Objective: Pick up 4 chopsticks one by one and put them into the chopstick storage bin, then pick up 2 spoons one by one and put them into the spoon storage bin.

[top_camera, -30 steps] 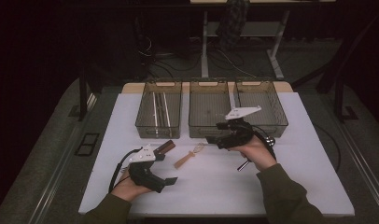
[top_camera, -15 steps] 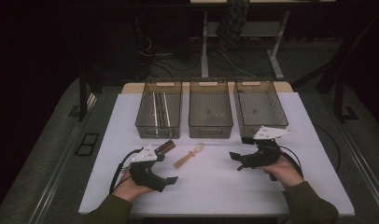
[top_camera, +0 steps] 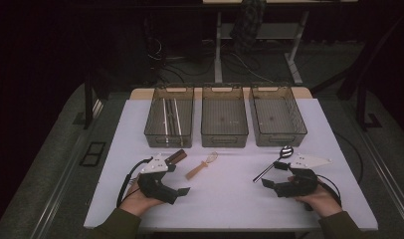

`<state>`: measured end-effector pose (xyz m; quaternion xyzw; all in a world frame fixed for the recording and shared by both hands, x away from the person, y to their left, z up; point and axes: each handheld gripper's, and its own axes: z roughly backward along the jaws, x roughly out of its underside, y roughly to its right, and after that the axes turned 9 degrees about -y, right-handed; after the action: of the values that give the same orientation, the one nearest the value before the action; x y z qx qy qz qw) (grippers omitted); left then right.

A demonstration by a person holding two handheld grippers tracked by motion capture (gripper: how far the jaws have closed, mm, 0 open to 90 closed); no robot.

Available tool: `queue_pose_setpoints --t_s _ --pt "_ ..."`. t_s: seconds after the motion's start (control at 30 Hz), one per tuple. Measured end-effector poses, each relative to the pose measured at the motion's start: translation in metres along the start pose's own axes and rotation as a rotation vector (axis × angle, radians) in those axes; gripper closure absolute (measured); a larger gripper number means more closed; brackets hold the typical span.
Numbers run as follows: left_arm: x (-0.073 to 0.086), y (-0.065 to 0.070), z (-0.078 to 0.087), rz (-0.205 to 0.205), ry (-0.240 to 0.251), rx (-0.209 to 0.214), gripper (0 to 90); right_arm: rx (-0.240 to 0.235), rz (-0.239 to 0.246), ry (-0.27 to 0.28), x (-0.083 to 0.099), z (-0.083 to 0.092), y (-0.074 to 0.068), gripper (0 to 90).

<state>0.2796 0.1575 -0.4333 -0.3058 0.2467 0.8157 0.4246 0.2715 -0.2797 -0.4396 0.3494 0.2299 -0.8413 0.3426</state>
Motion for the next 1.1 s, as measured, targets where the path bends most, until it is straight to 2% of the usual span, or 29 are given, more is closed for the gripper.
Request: queue_pose_setpoints --t_s 0.17,0.27,0.4,0.57,0.83,0.9,1.1 --pt "-0.005 0.000 0.000 -0.002 0.001 -0.009 10.1 0.009 -0.003 -0.002 0.008 0.005 -0.001 18.4" --pt "-0.008 -0.001 0.000 0.011 0.008 -0.004 13.5 0.016 -0.008 -0.003 0.011 0.007 -0.001 18.4" --pt "-0.013 -0.004 -0.001 0.024 0.013 -0.028 18.3 0.026 -0.027 0.001 0.012 0.008 0.000 18.4" --pt "-0.023 -0.004 -0.003 0.008 0.029 -0.047 26.0 0.026 -0.031 -0.005 0.013 0.007 -0.002 18.4" --pt "-0.037 -0.008 -0.016 -0.006 -0.008 -0.053 39.2 0.050 -0.047 0.005 0.013 0.010 -0.001 18.4" --pt "-0.039 -0.010 -0.020 0.008 -0.012 -0.039 41.9 0.053 -0.050 0.005 0.012 0.010 -0.001 18.5" --pt "-0.046 -0.014 -0.032 0.018 -0.042 -0.038 48.3 0.051 -0.050 0.000 0.013 0.009 -0.001 18.5"
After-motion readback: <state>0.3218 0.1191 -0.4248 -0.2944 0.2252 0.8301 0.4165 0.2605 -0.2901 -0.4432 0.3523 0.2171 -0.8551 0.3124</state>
